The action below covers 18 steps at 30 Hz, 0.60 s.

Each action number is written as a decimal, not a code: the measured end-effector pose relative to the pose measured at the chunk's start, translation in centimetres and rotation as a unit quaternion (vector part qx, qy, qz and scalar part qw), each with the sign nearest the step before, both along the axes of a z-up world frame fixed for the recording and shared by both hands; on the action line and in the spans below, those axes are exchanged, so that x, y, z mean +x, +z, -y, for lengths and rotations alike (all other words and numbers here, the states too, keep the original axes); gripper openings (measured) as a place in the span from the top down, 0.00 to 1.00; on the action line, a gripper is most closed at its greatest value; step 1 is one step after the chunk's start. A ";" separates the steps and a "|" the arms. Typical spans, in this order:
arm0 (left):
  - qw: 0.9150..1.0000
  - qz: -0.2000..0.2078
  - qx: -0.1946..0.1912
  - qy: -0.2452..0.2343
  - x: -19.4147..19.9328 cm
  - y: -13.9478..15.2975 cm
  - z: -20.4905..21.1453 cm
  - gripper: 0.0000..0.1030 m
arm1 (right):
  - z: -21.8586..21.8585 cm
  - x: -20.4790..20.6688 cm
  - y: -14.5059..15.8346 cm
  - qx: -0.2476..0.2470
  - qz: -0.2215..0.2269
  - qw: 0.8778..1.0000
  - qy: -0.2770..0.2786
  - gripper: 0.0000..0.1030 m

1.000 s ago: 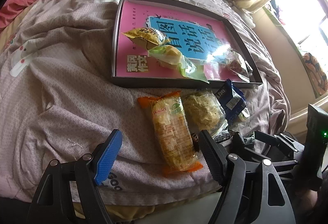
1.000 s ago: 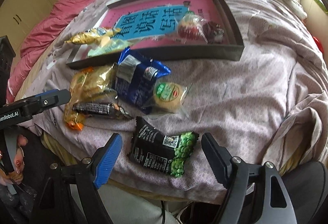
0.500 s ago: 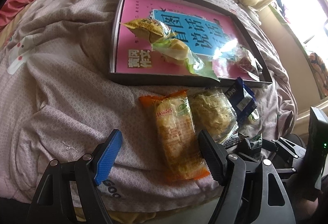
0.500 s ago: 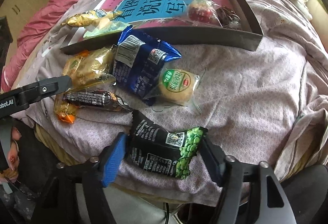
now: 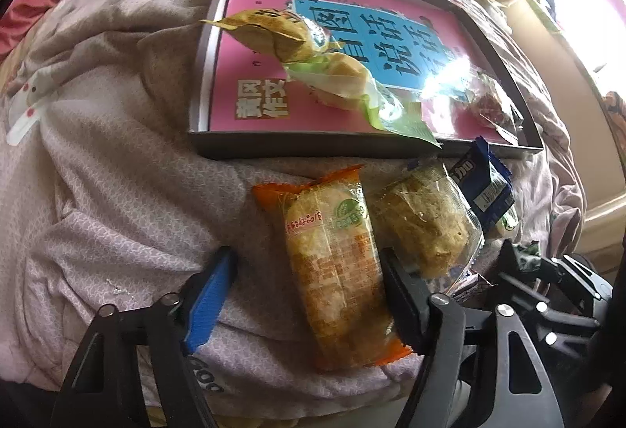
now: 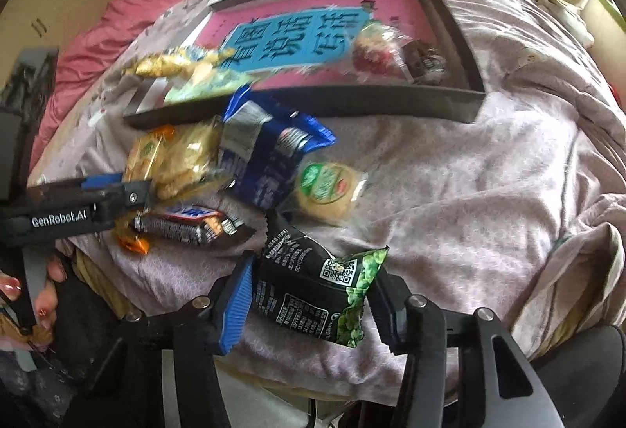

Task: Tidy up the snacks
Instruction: 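Grasp the black pea bag with the right tool while the left tool grasps the orange bread snack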

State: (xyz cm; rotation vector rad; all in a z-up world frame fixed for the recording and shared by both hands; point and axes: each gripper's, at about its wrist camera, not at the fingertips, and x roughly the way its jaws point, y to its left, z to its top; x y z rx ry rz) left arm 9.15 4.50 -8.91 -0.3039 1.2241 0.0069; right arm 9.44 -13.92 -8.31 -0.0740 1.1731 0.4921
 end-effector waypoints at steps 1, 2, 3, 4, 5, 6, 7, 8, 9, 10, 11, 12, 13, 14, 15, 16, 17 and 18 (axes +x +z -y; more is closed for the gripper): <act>1.000 0.001 -0.002 0.000 0.0 -0.1 -0.1 0.32 | 0.4 0.1 0.2 0.005 0.001 1.000 -0.007 0.48; 1.000 0.002 -0.003 0.000 0.1 -0.1 -0.1 0.35 | 0.6 0.3 0.3 0.009 0.003 1.000 -0.013 0.48; 1.000 0.003 -0.003 0.000 0.1 -0.1 -0.1 0.37 | 0.8 0.4 0.4 0.011 0.006 1.000 -0.019 0.48; 1.000 0.004 -0.004 -0.001 0.1 -0.1 -0.1 0.41 | 1.1 0.5 0.6 0.016 0.009 1.000 -0.025 0.48; 1.000 0.005 -0.006 -0.002 0.1 -0.1 -0.2 0.45 | 1.3 0.6 0.8 0.020 0.012 0.999 -0.030 0.48; 1.000 0.006 -0.009 -0.001 -0.2 0.0 -0.6 0.46 | 1.6 0.5 1.0 0.023 0.016 0.999 -0.034 0.48; 1.000 0.007 -0.015 0.002 -0.2 0.0 -0.9 0.49 | 1.8 0.6 1.3 0.027 0.023 0.999 -0.038 0.48; 1.000 0.009 -0.019 0.004 -0.3 0.0 -1.1 0.53 | 1.9 0.6 1.5 0.030 0.028 0.998 -0.039 0.48; 1.000 0.011 -0.026 0.005 -0.3 0.1 -1.5 0.55 | 2.0 0.6 1.8 0.033 0.035 0.998 -0.039 0.48; 0.999 0.013 -0.033 0.007 -0.5 0.1 -1.7 0.59 | 2.0 0.6 2.0 0.033 0.039 0.998 -0.040 0.48; 0.999 0.014 -0.041 0.009 -0.6 0.1 -2.0 0.61 | 2.0 0.6 2.2 0.034 0.044 0.998 -0.039 0.48; 0.999 0.016 -0.048 0.011 -0.7 0.1 -2.3 0.61 | 2.0 0.6 2.4 0.034 0.050 0.997 -0.037 0.48; 0.998 0.018 -0.056 0.013 -0.8 0.2 -2.5 0.61 | 1.9 0.6 2.5 0.033 0.054 0.997 -0.036 0.48; 0.998 0.021 -0.059 0.014 -0.9 0.3 -2.6 0.62 | 1.7 0.6 2.6 0.031 0.058 0.997 -0.033 0.48; 0.998 0.023 -0.061 0.013 -1.1 0.4 -2.8 0.62 | 1.6 0.6 2.7 0.032 0.062 0.997 -0.031 0.48; 0.998 0.026 -0.062 0.011 -1.2 0.6 -2.9 0.63 | 1.5 0.5 2.8 0.033 0.065 0.997 -0.029 0.48; 0.998 0.029 -0.063 0.011 -1.2 0.7 -2.9 0.63 | 1.5 0.5 2.9 0.032 0.067 0.997 -0.027 0.48; 0.997 0.032 -0.065 0.011 -1.3 0.9 -3.0 0.63 | 1.4 0.5 3.0 0.032 0.069 0.997 -0.027 0.48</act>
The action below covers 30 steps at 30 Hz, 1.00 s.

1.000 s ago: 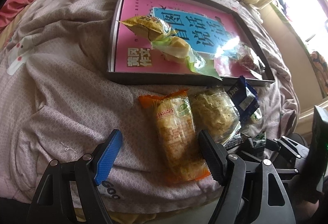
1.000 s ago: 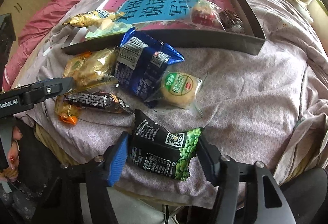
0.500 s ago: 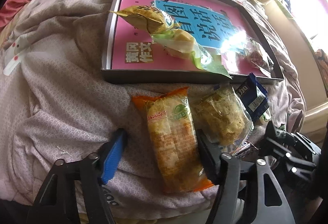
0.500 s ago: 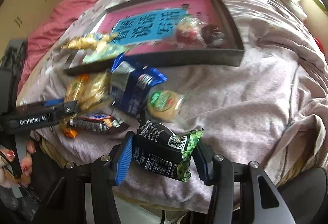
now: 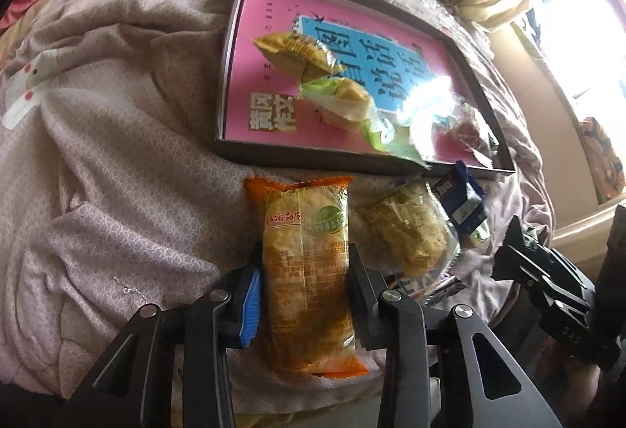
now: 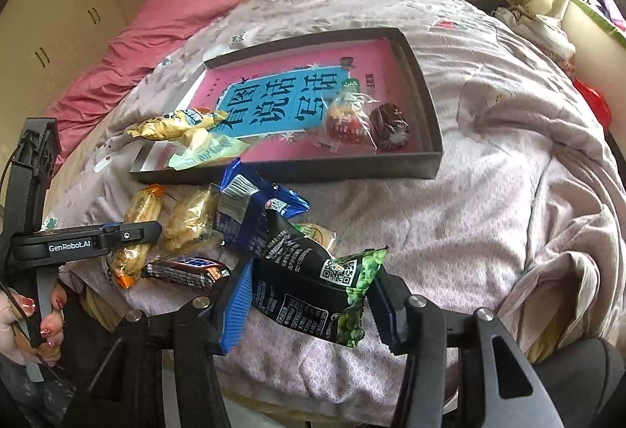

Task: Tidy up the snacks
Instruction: 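Grasp the black pea bag with the right tool while the left tool grasps the orange bread snack, then lift the orange bread snack with the left tool while the right tool lifts the black pea bag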

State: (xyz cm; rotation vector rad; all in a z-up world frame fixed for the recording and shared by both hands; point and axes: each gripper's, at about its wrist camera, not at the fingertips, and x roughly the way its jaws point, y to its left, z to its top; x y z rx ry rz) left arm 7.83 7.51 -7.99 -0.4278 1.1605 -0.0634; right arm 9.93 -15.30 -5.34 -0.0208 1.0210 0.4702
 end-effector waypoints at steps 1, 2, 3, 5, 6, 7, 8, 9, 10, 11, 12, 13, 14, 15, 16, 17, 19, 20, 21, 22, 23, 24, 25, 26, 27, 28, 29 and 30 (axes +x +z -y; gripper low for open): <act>1.000 0.002 -0.002 0.000 -0.2 0.1 -0.3 0.63 | 0.0 0.0 0.1 0.001 0.002 1.000 0.001 0.48; 1.000 0.006 -0.007 0.002 -0.3 0.3 -0.5 0.63 | -0.1 -0.1 0.1 0.001 0.002 1.000 0.001 0.48; 1.000 0.009 -0.010 0.003 -0.4 0.7 -0.6 0.63 | -0.2 -0.1 0.1 0.002 0.002 1.000 0.002 0.48; 1.000 0.017 -0.013 0.004 -0.8 1.6 -0.9 0.63 | -0.1 -0.1 0.1 0.003 0.003 1.000 0.001 0.48; 1.000 0.020 -0.012 0.004 -0.9 1.9 -1.0 0.63 | -0.1 -0.1 0.2 0.004 0.004 1.000 0.000 0.48; 1.000 0.025 -0.013 0.005 -1.1 2.3 -1.2 0.63 | -0.1 -0.1 0.2 0.004 0.005 1.000 0.000 0.48; 0.999 0.029 -0.014 0.006 -1.1 2.6 -1.2 0.63 | -0.1 -0.1 0.2 0.004 0.006 1.000 0.000 0.48; 0.999 0.033 -0.014 0.006 -1.2 3.0 -1.3 0.63 | -0.1 -0.1 0.3 0.005 0.008 1.000 0.000 0.48; 0.999 0.037 -0.013 0.006 -1.2 3.2 -1.3 0.63 | -0.1 -0.1 0.5 0.006 0.012 1.000 -0.001 0.48; 0.999 0.041 -0.011 0.006 -1.3 3.6 -1.4 0.63 | 0.0 -0.1 0.5 0.007 0.014 1.000 -0.001 0.48; 0.999 0.045 -0.009 0.005 -1.3 3.9 -1.4 0.63 | 0.0 -0.1 0.6 0.007 0.016 1.000 -0.001 0.48; 0.999 0.048 -0.010 0.006 -1.3 4.1 -1.5 0.63 | 0.0 -0.2 0.7 0.008 0.018 1.000 -0.001 0.48; 0.999 0.052 -0.010 0.006 -1.3 4.4 -1.5 0.63 | 0.1 -0.2 0.8 0.008 0.020 1.000 -0.001 0.48; 0.998 0.054 -0.009 0.005 -1.4 4.6 -1.5 0.63 | 0.1 -0.2 0.8 0.008 0.021 1.000 -0.001 0.48; 0.998 0.057 -0.008 0.004 -1.4 4.9 -1.5 0.63 | 0.1 -0.2 0.9 0.009 0.023 1.000 -0.002 0.48; 0.998 0.060 -0.006 0.004 -1.1 4.8 -0.9 0.63 | 0.1 -0.2 1.0 0.009 0.024 1.000 -0.002 0.48; 0.998 0.066 -0.002 0.003 -1.1 5.2 -0.8 0.63 | 0.2 -0.1 1.1 0.009 0.027 1.000 -0.003 0.48; 0.998 0.068 0.001 0.002 -1.0 5.3 -0.7 0.63 | 0.2 -0.1 1.2 0.010 0.029 1.000 -0.003 0.48; 0.998 0.070 0.003 0.003 -0.9 5.4 -0.5 0.63 | 0.2 -0.1 1.3 0.010 0.030 0.999 -0.003 0.48; 0.997 0.073 0.005 0.002 -0.9 5.6 -0.5 0.63 | 0.2 -0.1 1.3 0.009 0.032 0.999 -0.002 0.48; 0.997 0.075 0.005 0.001 -0.8 5.8 -0.4 0.63 | 0.2 -0.2 1.4 0.010 0.033 0.999 -0.002 0.48; 0.997 0.077 0.006 0.001 -0.9 5.9 -0.4 0.63 | 0.2 -0.2 1.4 0.010 0.034 0.999 -0.002 0.48; 0.997 0.079 0.007 0.001 -0.8 6.0 -0.4 0.63 | 0.2 -0.2 1.5 0.010 0.035 0.999 -0.002 0.48; 0.997 0.081 0.007 0.000 -0.8 6.1 -0.3 0.63 | 0.2 -0.2 1.5 0.010 0.037 0.999 -0.002 0.48; 0.996 0.083 0.008 0.000 -0.8 6.3 -0.3 0.63 | 0.3 -0.2 1.6 0.010 0.038 0.999 -0.002 0.48; 0.996 0.086 0.009 0.000 -0.9 6.4 -0.3 0.63 | 0.3 -0.2 1.6 0.010 0.040 0.999 -0.003 0.48; 0.996 0.088 0.010 -0.002 -0.8 6.6 -0.3 0.63 | 0.3 -0.2 1.7 0.010 0.041 0.999 -0.003 0.48; 0.996 0.091 0.012 -0.003 -0.8 6.7 -0.2 0.63 | 0.3 -0.2 1.8 0.010 0.043 0.999 -0.003 0.48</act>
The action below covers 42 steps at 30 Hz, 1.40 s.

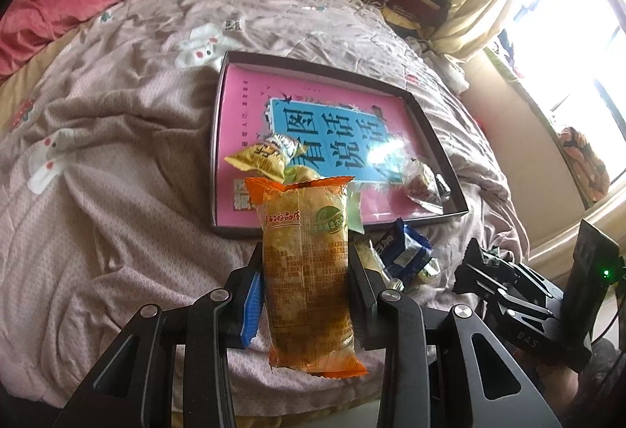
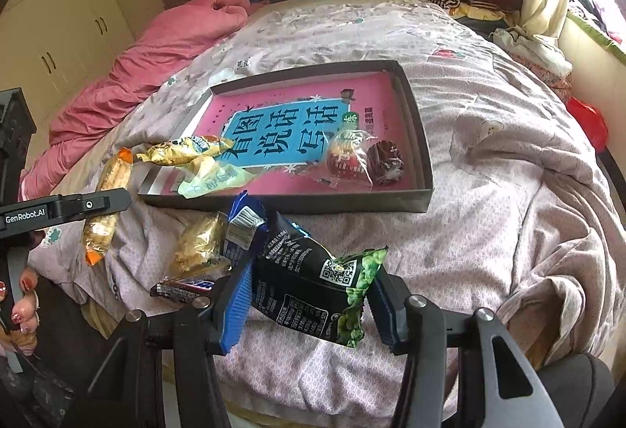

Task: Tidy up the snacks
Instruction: 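Lift the orange bread snack with the left tool while the right tool lifts the black pea bag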

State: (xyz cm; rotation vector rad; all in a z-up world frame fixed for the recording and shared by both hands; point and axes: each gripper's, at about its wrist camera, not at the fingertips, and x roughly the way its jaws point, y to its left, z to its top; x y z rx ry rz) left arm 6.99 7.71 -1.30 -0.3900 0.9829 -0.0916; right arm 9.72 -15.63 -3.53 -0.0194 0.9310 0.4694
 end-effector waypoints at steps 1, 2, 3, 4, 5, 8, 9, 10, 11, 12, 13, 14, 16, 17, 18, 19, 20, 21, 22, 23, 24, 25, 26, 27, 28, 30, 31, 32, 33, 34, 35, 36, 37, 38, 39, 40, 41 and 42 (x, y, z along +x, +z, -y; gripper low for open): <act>1.000 0.002 0.002 -0.001 0.0 0.1 0.1 0.63 | 0.0 0.0 0.1 0.000 0.002 1.000 0.000 0.48; 1.000 0.004 0.002 -0.002 0.0 0.2 0.1 0.63 | 0.1 0.1 0.2 0.001 0.003 1.000 0.000 0.48; 1.000 0.006 0.003 -0.002 0.0 0.3 0.1 0.63 | 0.1 0.1 0.3 0.001 0.006 1.000 -0.001 0.48; 1.000 0.008 0.004 -0.003 0.0 0.4 0.1 0.63 | 0.1 0.1 0.4 0.000 0.008 1.000 -0.001 0.48; 1.000 0.009 0.007 -0.004 0.1 0.5 0.2 0.63 | 0.1 0.1 0.5 0.000 0.010 1.000 -0.002 0.48; 1.000 0.014 0.010 -0.007 0.3 0.8 0.4 0.63 | 0.2 0.2 0.8 -0.001 0.016 1.000 -0.003 0.48; 1.000 0.016 0.011 -0.008 0.4 0.9 0.4 0.63 | 0.3 0.3 0.8 -0.001 0.018 1.000 -0.004 0.48; 1.000 0.018 0.013 -0.008 0.5 1.0 0.5 0.63 | 0.3 0.3 0.9 -0.001 0.020 1.000 -0.005 0.48; 1.000 0.020 0.014 -0.008 0.7 1.1 0.5 0.63 | 0.4 0.4 1.1 -0.001 0.022 1.000 -0.007 0.48; 1.000 0.022 0.014 -0.009 0.9 1.2 0.5 0.63 | 0.5 0.5 1.2 0.000 0.023 1.000 -0.008 0.48; 1.000 0.023 0.015 -0.008 1.1 1.2 0.5 0.63 | 0.5 0.5 1.3 0.001 0.025 1.000 -0.010 0.48; 1.000 0.023 0.015 -0.008 1.3 1.2 0.5 0.63 | 0.6 0.6 1.4 0.001 0.026 1.000 -0.011 0.48; 1.000 0.022 0.013 -0.009 1.8 0.9 0.6 0.63 | 0.7 0.8 1.6 0.002 0.029 0.999 -0.014 0.48; 1.000 0.021 0.011 -0.009 2.1 0.8 0.6 0.63 | 0.7 0.8 1.7 0.003 0.030 0.999 -0.015 0.48; 1.000 0.021 0.011 -0.010 2.4 0.7 0.7 0.63 | 0.7 0.8 1.7 0.003 0.030 0.999 -0.015 0.48; 1.000 0.021 0.012 -0.011 2.7 0.6 0.8 0.63 | 0.7 0.8 1.7 0.003 0.031 0.999 -0.016 0.48; 1.000 0.020 0.013 -0.013 2.9 0.5 1.0 0.63 | 0.7 0.8 1.7 0.004 0.031 0.999 -0.016 0.48; 1.000 0.021 0.015 -0.014 3.2 0.5 1.1 0.63 | 0.7 0.8 1.8 0.004 0.031 0.999 -0.016 0.48; 1.000 0.022 0.015 -0.016 3.4 0.4 1.2 0.63 | 0.7 0.9 1.8 0.003 0.032 0.999 -0.016 0.48; 0.999 0.022 0.016 -0.016 3.6 0.3 1.3 0.63 | 0.7 0.9 1.8 0.003 0.032 0.999 -0.016 0.48; 0.999 0.023 0.018 -0.017 3.9 0.3 1.3 0.63 | 0.7 0.9 1.8 0.004 0.032 0.999 -0.017 0.48; 0.999 0.024 0.020 -0.018 4.1 0.2 1.4 0.63 | 0.7 1.0 1.8 0.004 0.032 0.999 -0.017 0.48; 0.999 0.024 0.023 -0.018 4.3 0.1 1.5 0.63 | 0.7 1.0 1.8 0.004 0.032 0.999 -0.018 0.48; 0.999 0.024 0.024 -0.018 4.5 0.1 1.5 0.63 | 0.7 1.0 1.9 0.004 0.032 0.999 -0.018 0.48; 0.999 0.026 0.024 -0.020 4.7 0.0 1.5 0.63 | 0.7 1.1 1.9 0.004 0.032 0.999 -0.019 0.48; 0.999 0.027 0.028 -0.020 5.1 -0.1 1.5 0.63 | 0.7 1.2 1.9 0.004 0.033 0.999 -0.019 0.48; 0.999 0.026 0.029 -0.021 5.3 -0.2 1.5 0.63 | 0.7 1.3 1.9 0.004 0.032 0.999 -0.019 0.48; 0.999 0.025 0.030 -0.021 5.5 -0.3 1.5 0.63 | 0.7 1.3 1.9 0.004 0.032 0.999 -0.020 0.48; 0.999 0.024 0.031 -0.021 5.7 -0.5 1.5 0.63 | 0.7 1.3 1.9 0.004 0.033 0.999 -0.021 0.48; 0.999 0.022 0.032 -0.021 5.8 -0.6 1.4 0.63 | 0.7 1.4 1.9 0.004 0.032 0.999 -0.021 0.48; 0.999 0.021 0.032 -0.020 6.0 -0.7 1.3 0.63 | 0.7 1.5 1.9 0.004 0.032 0.999 -0.022 0.48; 0.999 0.021 0.032 -0.018 6.1 -0.8 1.3 0.63 | 0.8 1.6 2.0 0.005 0.032 0.999 -0.024 0.48; 0.999 0.020 0.033 -0.017 6.2 -0.9 1.2 0.63 | 0.8 1.7 2.0 0.005 0.032 0.999 -0.024 0.48; 0.999 0.020 0.034 -0.017 6.3 -1.0 1.1 0.63 | 0.8 1.9 2.0 0.004 0.033 0.999 -0.026 0.48; 0.999 0.019 0.035 -0.016 6.5 -1.1 1.0 0.63 | 0.8 2.0 2.0 0.004 0.033 0.999 -0.026 0.48; 0.999 0.018 0.035 -0.015 6.6 -1.2 1.0 0.63 | 0.8 2.2 2.0 0.004 0.031 0.999 -0.027 0.48; 0.999 0.017 0.036 -0.015 6.8 -1.4 0.9 0.63 | 0.8 2.4 1.9 0.004 0.032 0.999 -0.028 0.48; 0.999 0.016 0.036 -0.014 7.0 -1.5 0.9 0.63 | 0.8 2.5 1.9 0.003 0.031 0.999 -0.029 0.48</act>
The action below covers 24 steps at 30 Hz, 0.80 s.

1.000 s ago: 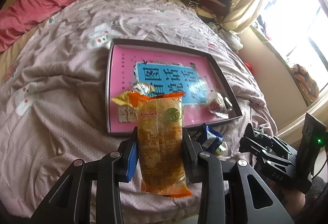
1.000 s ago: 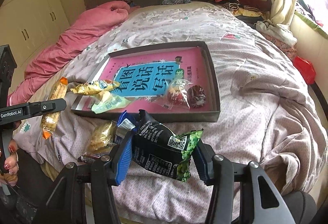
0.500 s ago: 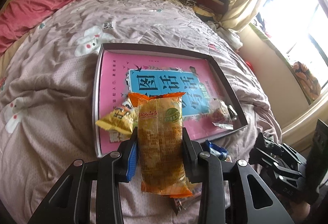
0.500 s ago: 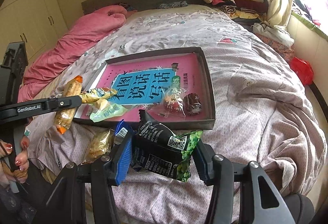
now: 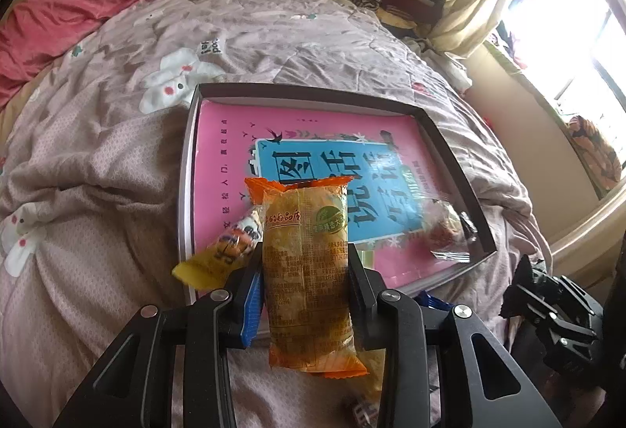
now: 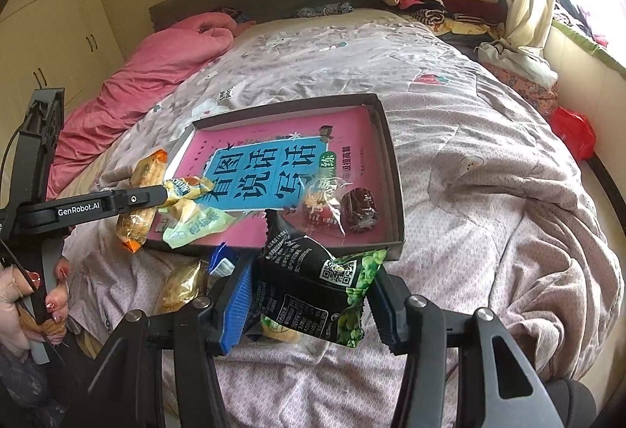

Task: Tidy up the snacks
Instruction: 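Lift the orange bread snack with the left tool while the right tool lifts the black pea bag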

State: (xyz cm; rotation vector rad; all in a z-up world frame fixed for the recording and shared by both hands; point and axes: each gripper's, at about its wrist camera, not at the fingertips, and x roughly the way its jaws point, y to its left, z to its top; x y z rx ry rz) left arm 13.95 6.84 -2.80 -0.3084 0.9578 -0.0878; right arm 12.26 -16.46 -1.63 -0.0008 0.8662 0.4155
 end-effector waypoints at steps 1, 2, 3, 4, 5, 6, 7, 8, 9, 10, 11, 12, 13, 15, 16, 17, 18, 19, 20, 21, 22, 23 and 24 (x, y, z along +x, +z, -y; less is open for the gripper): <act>1.000 0.000 0.000 0.001 0.1 -0.1 -0.1 0.63 | 0.0 0.2 0.0 0.000 -0.001 1.000 -0.001 0.48; 1.000 0.000 -0.001 0.002 0.3 -0.2 -0.1 0.63 | 0.0 0.4 0.0 0.001 -0.001 1.000 -0.001 0.48; 1.000 0.000 -0.001 0.002 0.3 -0.3 -0.2 0.63 | 0.0 0.5 -0.1 0.000 -0.001 1.000 -0.001 0.48; 1.000 0.002 0.000 0.002 0.4 -0.4 -0.2 0.63 | -0.1 0.7 -0.1 -0.002 -0.002 1.000 -0.002 0.48; 1.000 0.002 0.000 0.002 0.5 -0.5 -0.2 0.63 | -0.1 0.9 -0.2 -0.002 -0.003 1.000 -0.002 0.48; 1.000 0.001 0.001 0.002 0.6 -0.6 -0.2 0.63 | -0.1 1.0 -0.2 -0.002 -0.002 1.000 -0.002 0.48; 1.000 0.000 0.000 0.003 0.6 -0.6 -0.2 0.63 | -0.2 1.0 -0.2 -0.003 -0.002 1.000 -0.002 0.48; 1.000 -0.002 -0.001 0.004 0.7 -0.8 -0.3 0.63 | -0.2 1.1 -0.3 -0.004 -0.003 1.000 -0.002 0.48; 1.000 -0.002 -0.002 0.004 0.8 -0.9 -0.3 0.63 | -0.2 1.2 -0.3 -0.004 -0.003 1.000 -0.002 0.48; 1.000 -0.002 -0.002 0.004 0.9 -1.0 -0.3 0.63 | -0.3 1.3 -0.4 -0.004 -0.004 1.000 -0.002 0.48; 1.000 -0.003 -0.001 0.004 1.0 -1.2 -0.3 0.63 | -0.3 1.4 -0.4 -0.004 -0.005 1.000 -0.002 0.48; 1.000 -0.003 -0.002 0.004 1.1 -1.3 -0.3 0.63 | -0.3 1.5 -0.4 -0.005 -0.005 1.000 -0.002 0.48; 1.000 -0.004 -0.001 0.004 1.2 -1.4 -0.4 0.63 | -0.3 1.6 -0.5 -0.005 -0.005 1.000 -0.003 0.48; 1.000 -0.005 -0.002 0.004 1.4 -1.7 -0.3 0.63 | -0.4 1.8 -0.6 -0.006 -0.006 1.000 -0.004 0.48; 1.000 -0.005 -0.002 0.004 1.5 -1.8 -0.3 0.63 | -0.4 1.9 -0.6 -0.006 -0.006 1.000 -0.005 0.48; 1.000 -0.005 -0.002 0.004 1.6 -1.9 -0.4 0.63 | -0.4 2.1 -0.6 -0.006 -0.007 1.000 -0.005 0.48; 1.000 -0.005 -0.003 0.005 1.6 -2.0 -0.4 0.63 | -0.4 2.2 -0.7 -0.006 -0.007 1.000 -0.005 0.48; 1.000 -0.004 -0.004 0.005 1.7 -2.0 -0.4 0.63 | -0.4 2.3 -0.7 -0.006 -0.007 1.000 -0.006 0.48; 1.000 -0.004 -0.004 0.004 1.8 -2.1 -0.3 0.63 | -0.3 2.5 -0.8 -0.007 -0.007 1.000 -0.007 0.48; 1.000 -0.004 -0.003 0.004 1.8 -2.1 -0.3 0.63 | -0.3 2.6 -0.8 -0.006 -0.008 1.000 -0.008 0.48; 1.000 -0.004 -0.002 0.004 1.8 -2.1 -0.3 0.63 | -0.3 2.8 -0.8 -0.007 -0.009 1.000 -0.008 0.48; 1.000 -0.003 -0.002 0.004 2.0 -2.1 -0.3 0.63 | -0.4 2.9 -0.9 -0.007 -0.009 1.000 -0.009 0.48; 1.000 -0.003 -0.002 0.003 2.1 -2.2 -0.3 0.63 | -0.4 3.0 -0.9 -0.008 -0.010 1.000 -0.009 0.48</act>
